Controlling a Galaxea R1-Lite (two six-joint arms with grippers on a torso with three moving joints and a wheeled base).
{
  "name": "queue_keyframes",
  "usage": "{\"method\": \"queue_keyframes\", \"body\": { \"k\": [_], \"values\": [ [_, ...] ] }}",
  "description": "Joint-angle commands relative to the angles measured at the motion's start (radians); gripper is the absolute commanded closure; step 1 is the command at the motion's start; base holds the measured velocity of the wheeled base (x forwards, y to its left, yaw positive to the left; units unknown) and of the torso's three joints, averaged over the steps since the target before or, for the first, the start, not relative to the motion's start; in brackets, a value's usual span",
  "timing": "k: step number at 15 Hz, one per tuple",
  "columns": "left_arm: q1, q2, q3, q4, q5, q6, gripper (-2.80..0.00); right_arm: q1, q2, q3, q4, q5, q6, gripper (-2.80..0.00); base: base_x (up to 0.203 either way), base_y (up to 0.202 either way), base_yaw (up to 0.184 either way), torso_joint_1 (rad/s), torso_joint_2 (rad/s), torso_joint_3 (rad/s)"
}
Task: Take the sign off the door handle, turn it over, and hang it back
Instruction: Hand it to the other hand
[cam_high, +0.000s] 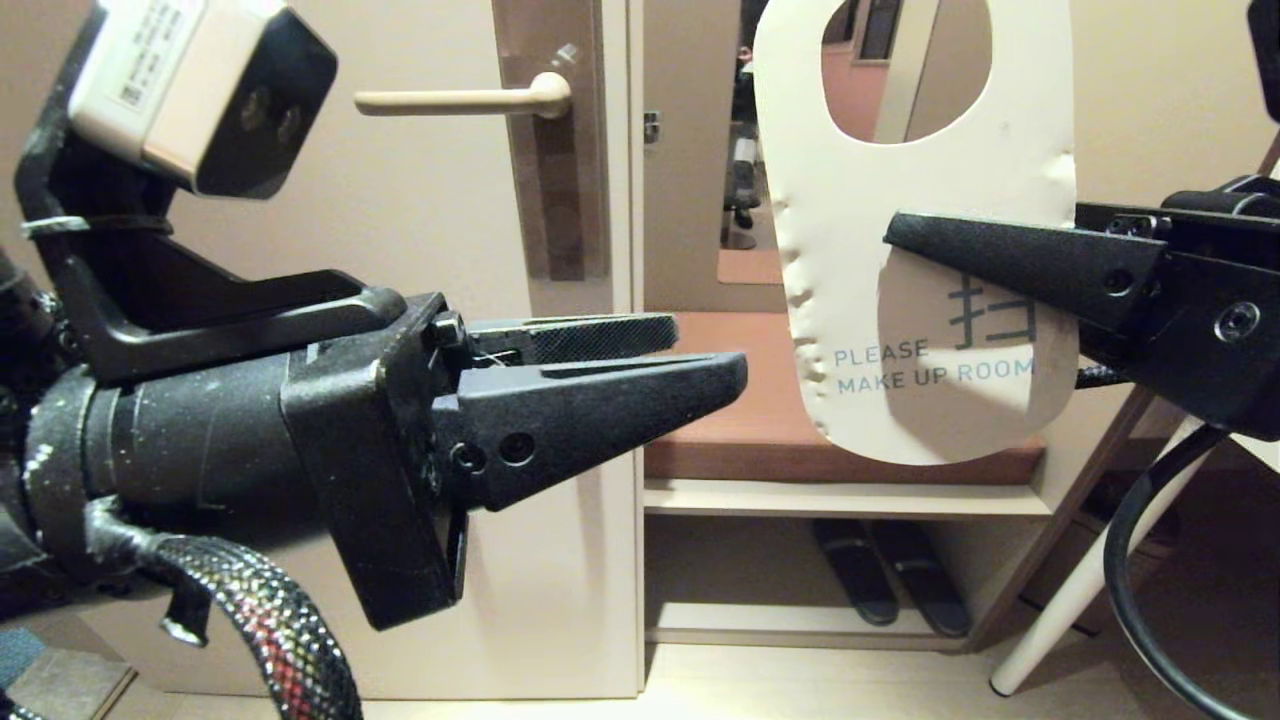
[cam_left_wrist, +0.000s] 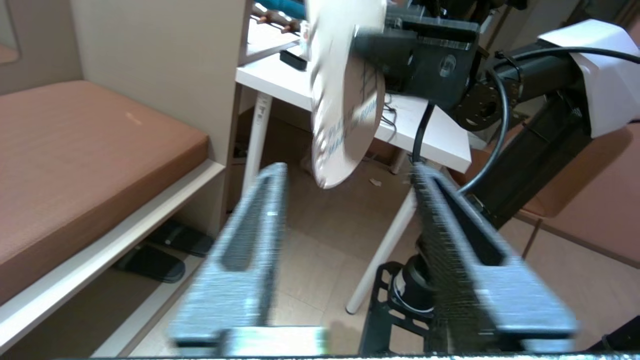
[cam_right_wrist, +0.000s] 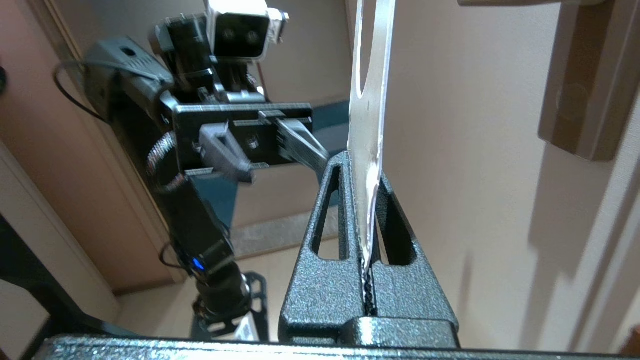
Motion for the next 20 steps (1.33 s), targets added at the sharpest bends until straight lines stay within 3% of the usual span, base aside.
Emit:
{"method": "queue_keyframes", "body": {
  "k": [1, 4, 12, 20],
  "values": [
    [-0.012, 0.01, 0.0, -0.005, -0.013, -0.003, -2.8, 0.001, -0.003, 0.009, -0.035, 0.004, 0.027, 0.0, 0.0, 0.0, 0.0, 0.0, 0.0, 0.0],
    [-0.033, 0.042, 0.0, -0.005, -0.057, -0.001, -2.8, 0.001, 0.001, 0.01, -0.076, 0.004, 0.064, 0.0, 0.0, 0.0, 0.0, 0.0, 0.0, 0.0],
    [-0.059, 0.145, -0.003, -0.141, -0.059, 0.008, -2.8, 0.004, -0.005, 0.06, -0.127, 0.006, 0.067, 0.0, 0.0, 0.0, 0.0, 0.0, 0.0, 0.0],
    [-0.051, 0.184, -0.004, -0.166, -0.059, 0.004, -2.8, 0.099, -0.012, 0.051, -0.137, 0.004, 0.06, 0.0, 0.0, 0.0, 0.0, 0.0, 0.0, 0.0]
  ]
}}
